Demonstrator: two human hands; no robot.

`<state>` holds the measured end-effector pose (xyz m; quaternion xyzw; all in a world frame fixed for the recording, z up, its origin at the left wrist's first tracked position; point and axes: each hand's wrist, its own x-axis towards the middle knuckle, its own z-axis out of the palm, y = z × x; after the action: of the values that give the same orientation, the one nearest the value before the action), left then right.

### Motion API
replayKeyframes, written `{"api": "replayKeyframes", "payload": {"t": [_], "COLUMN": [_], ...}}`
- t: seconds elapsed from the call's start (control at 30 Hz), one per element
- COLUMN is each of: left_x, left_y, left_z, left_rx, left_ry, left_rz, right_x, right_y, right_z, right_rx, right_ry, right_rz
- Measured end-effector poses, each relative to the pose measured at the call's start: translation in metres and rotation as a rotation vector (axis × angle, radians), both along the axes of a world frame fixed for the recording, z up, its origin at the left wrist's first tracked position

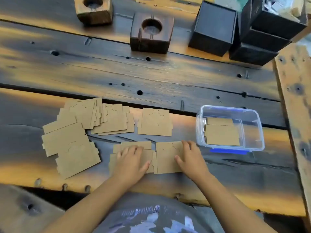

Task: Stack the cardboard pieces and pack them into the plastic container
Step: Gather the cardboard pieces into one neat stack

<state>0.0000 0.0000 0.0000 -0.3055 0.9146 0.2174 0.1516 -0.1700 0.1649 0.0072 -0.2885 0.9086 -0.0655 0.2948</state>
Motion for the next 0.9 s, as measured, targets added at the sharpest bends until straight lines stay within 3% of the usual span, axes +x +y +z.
{"api": "replayKeyframes", "payload": {"t": [0.2,0.6,0.9], "left_x": [-0.021,-0.068,-0.05], "left_y": [0.032,0.06,0.058], "left_z": [-0.016,-0.024,-0.019], "left_rx": [0.265,0.629,0.739], "left_ry": [-0.015,0.052,0.192], "left_rz": [0.147,0.847,0.935], "right_x": [-0.011,-0.04,-0.041], "right_y": [0.021,0.022,0.026], "right_z": [-0.014,-0.037,-0.033], "right_rx": [0.04,-0.102,-0.067], "right_ry": [-0.105,-0.296,-0.38], "right_rz": [-0.131,-0.388,-0.386]}}
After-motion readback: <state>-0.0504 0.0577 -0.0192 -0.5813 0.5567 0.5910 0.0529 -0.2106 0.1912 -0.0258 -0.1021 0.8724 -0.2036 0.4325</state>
